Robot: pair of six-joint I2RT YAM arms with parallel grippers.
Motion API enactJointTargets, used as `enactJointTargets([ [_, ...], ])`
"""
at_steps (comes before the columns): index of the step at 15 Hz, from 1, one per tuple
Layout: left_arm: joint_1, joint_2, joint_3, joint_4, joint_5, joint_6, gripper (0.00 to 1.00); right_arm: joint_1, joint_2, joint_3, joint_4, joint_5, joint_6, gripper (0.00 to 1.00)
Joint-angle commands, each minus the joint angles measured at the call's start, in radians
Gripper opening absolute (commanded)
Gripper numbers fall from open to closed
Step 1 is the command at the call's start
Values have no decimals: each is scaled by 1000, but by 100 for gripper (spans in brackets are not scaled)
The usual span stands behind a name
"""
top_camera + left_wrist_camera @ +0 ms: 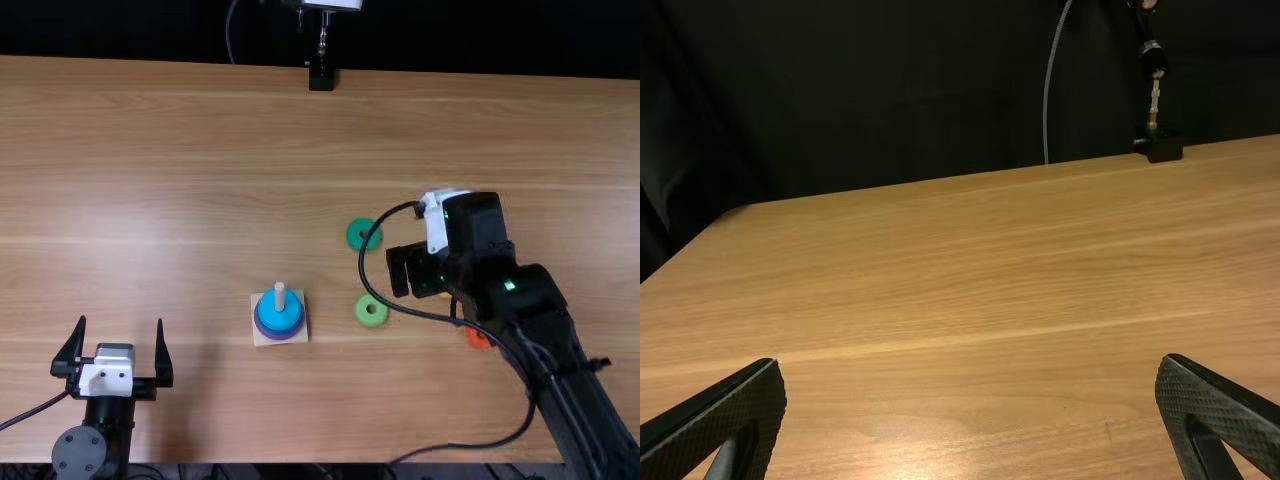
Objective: Build the Hanoi tower: stack the rings onto the peg from bottom to top in this color order: purple, dark blue, light blue, dark green, light green, yellow, orange.
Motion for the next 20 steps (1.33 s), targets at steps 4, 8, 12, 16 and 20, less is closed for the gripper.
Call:
enactJointTargets([
  [4, -1, -11, -22, -5, -1, 4, 100, 32, 156, 211, -14, -3, -2, 100],
  [8, -1, -11, -22, -5, -1, 4, 100, 33, 291, 307, 5, -2, 6, 100],
  [12, -1, -11, -22, -5, -1, 4, 100, 88, 426, 326, 5, 0, 6, 100],
  [16, -1, -11, -22, -5, -1, 4, 100, 93, 478, 336, 5, 2, 4, 100],
  [20, -1, -11, -22, -5, -1, 4, 100, 91, 533, 338, 7, 0, 6, 100],
])
